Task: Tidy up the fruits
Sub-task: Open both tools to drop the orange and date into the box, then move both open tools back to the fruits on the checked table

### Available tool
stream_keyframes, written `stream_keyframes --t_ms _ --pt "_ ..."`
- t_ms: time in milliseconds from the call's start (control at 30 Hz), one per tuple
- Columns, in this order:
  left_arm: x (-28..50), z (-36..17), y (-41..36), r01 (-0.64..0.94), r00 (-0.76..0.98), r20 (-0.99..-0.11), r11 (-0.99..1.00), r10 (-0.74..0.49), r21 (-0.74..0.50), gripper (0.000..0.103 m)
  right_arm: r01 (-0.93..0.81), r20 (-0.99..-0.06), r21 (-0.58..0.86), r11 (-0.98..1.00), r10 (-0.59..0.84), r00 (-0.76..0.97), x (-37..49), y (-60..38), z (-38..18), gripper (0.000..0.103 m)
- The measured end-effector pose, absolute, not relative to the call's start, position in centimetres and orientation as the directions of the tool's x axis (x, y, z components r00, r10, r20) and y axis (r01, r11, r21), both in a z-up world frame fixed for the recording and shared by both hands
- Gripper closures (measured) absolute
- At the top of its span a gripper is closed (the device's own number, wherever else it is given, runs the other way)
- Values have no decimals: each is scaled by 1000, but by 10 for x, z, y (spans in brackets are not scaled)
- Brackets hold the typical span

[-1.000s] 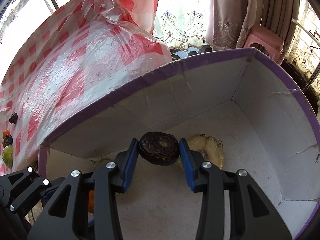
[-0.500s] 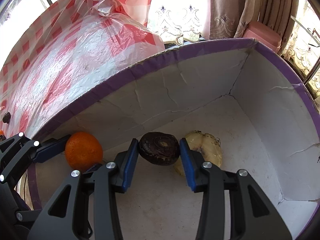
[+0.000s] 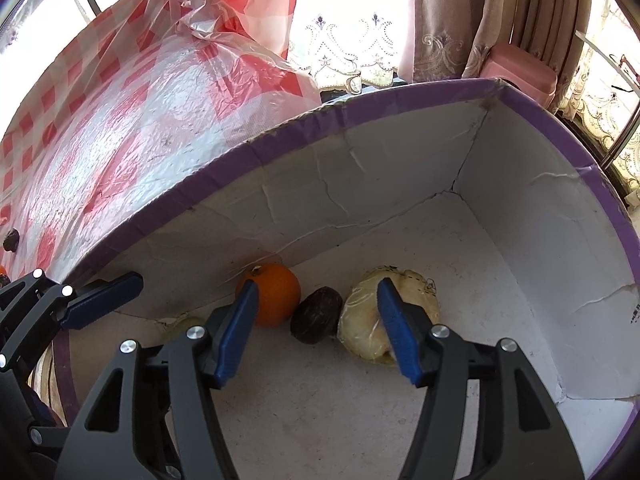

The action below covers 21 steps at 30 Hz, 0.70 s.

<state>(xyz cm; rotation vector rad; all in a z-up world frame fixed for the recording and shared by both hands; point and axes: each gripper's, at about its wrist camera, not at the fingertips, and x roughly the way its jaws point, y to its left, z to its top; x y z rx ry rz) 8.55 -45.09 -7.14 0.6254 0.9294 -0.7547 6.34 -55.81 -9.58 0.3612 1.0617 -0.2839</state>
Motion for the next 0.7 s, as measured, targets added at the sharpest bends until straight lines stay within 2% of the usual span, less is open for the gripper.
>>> stream_keyframes --t_ms 433,500,533,700 --pt "75 -39 -431 778 440 -794 620 -419 104 47 417 -821 187 890 -91 564 46 -561 -65 29" --pt "73 -31 -424 763 470 -766 638 -440 102 40 418 -804 198 887 -98 587 41 -561 -57 29" --pt "73 -26 -420 752 488 -750 651 -447 102 32 420 -796 198 886 -104 596 39 -560 -54 29" --pt "81 -12 -399 719 514 -710 693 -481 51 32 410 -763 168 896 -145 630 30 -551 -33 29"
